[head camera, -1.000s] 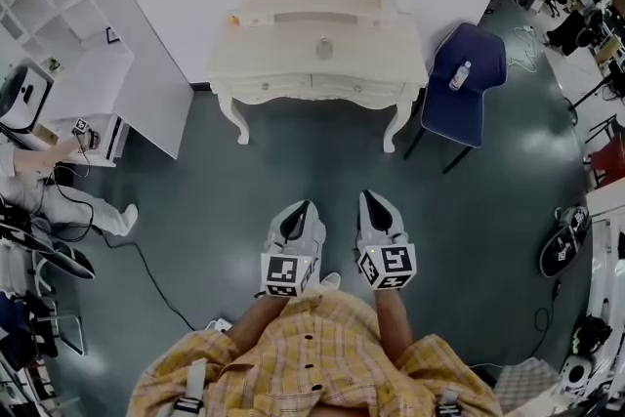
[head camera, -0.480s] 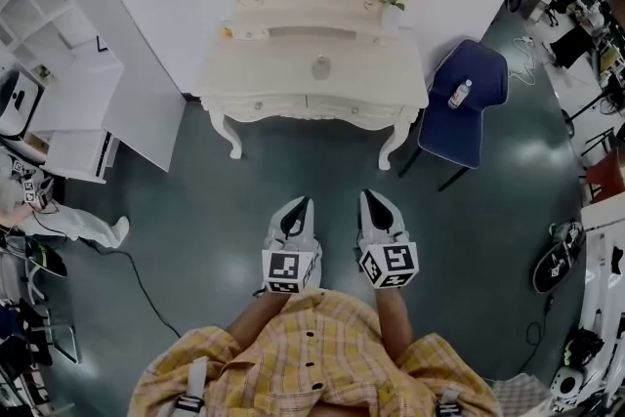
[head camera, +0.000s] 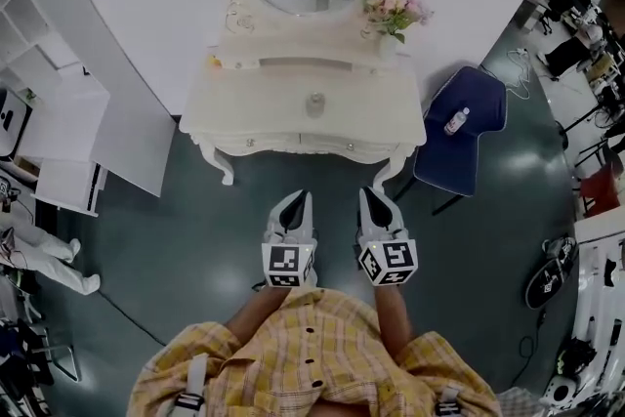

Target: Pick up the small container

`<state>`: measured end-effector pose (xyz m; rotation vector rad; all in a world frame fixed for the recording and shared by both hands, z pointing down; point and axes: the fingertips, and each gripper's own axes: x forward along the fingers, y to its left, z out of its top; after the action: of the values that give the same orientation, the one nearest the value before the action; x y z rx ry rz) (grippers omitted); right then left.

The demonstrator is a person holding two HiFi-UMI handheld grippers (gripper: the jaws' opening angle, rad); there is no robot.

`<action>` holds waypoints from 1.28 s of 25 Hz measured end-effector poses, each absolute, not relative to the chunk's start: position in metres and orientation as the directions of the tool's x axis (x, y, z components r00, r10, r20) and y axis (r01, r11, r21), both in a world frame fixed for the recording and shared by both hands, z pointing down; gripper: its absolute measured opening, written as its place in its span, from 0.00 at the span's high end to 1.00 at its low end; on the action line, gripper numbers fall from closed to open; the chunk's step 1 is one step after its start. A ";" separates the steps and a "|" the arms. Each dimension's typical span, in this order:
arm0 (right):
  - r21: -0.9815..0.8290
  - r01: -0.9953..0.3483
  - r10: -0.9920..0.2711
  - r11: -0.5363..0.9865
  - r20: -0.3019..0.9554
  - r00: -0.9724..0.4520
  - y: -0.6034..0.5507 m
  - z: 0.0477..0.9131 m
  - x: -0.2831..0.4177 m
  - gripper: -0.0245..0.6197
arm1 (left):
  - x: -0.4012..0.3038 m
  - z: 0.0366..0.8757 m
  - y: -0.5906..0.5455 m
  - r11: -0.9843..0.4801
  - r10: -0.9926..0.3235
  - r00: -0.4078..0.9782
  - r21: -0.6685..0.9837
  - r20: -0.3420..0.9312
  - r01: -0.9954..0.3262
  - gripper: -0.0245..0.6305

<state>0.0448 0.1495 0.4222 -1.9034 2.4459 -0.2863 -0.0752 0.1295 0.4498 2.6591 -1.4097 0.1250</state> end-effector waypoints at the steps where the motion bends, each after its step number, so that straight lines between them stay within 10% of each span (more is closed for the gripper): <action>1: -0.165 -0.959 -0.965 0.230 0.092 -0.247 0.138 0.423 0.047 0.96 | -0.074 0.449 0.118 -0.557 -0.816 0.562 0.075 0.134 -0.827 0.96; 32: -0.173 -0.962 -0.963 0.210 0.135 -0.234 -0.029 0.439 0.075 0.96 | -0.037 0.488 -0.051 -0.573 -0.785 0.577 0.089 0.227 -0.814 0.96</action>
<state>0.0746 -0.0289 0.4388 -1.9428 2.4416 -0.3471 -0.0374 -0.0515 0.4884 2.6230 -1.3442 0.2409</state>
